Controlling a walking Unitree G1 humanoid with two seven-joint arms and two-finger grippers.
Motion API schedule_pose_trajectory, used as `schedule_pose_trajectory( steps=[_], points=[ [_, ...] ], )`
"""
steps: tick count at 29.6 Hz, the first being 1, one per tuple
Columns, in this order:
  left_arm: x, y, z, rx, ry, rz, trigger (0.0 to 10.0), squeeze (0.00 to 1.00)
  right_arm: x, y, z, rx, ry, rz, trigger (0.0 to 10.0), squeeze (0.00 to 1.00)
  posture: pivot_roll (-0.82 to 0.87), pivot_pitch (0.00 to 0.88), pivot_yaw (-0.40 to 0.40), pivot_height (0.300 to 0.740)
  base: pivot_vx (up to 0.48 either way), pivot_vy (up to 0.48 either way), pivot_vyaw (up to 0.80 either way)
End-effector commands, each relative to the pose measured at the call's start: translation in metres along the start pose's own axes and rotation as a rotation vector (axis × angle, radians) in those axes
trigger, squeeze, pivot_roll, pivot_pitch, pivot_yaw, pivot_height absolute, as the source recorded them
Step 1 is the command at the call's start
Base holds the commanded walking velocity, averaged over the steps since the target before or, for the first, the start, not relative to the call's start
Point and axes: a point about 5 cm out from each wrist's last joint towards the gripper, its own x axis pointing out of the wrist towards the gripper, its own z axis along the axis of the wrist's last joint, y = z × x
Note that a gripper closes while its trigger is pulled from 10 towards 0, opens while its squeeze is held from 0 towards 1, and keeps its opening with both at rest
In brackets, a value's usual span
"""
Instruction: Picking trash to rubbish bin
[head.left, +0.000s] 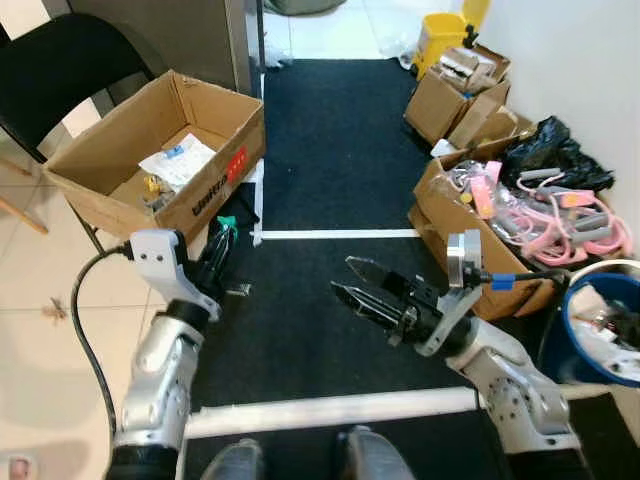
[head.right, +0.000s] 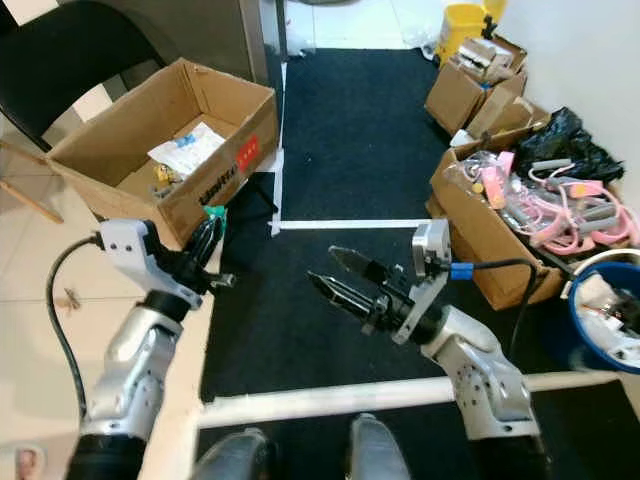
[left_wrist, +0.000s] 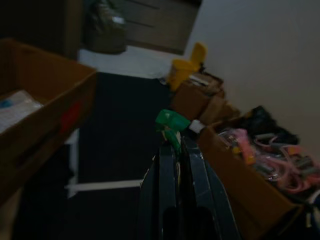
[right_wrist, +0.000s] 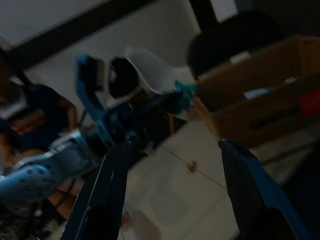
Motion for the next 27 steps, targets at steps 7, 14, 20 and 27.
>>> schedule_pose_trajectory(
  steps=[7,14,20,27],
  points=[
    [-0.0045,0.0019,-0.0033,0.001,0.015,0.013,10.0,0.0,0.0008,0.0015,0.0011,-0.003,-0.009,0.001,10.0,0.0,0.0,0.15,-0.001,0.74,0.367,0.0,0.5],
    [-0.0046,0.0018,-0.0032,0.001,0.015,0.012,10.0,0.0,0.001,0.0021,0.0013,-0.004,-0.005,0.003,10.0,0.0,0.0,0.15,-0.001,0.74,0.379,0.0,0.0],
    [-0.0045,0.0021,-0.003,0.002,0.015,0.013,10.0,0.0,0.0011,0.0019,0.0014,-0.003,-0.005,0.001,10.0,0.0,0.0,0.152,-0.001,0.74,0.379,0.0,0.0],
    [-0.0047,0.0027,-0.0025,0.005,0.013,0.016,10.0,0.0,0.0016,0.0022,0.0013,-0.007,-0.001,0.002,10.0,0.0,0.0,0.152,0.0,0.74,0.38,0.0,0.0]
  ],
)
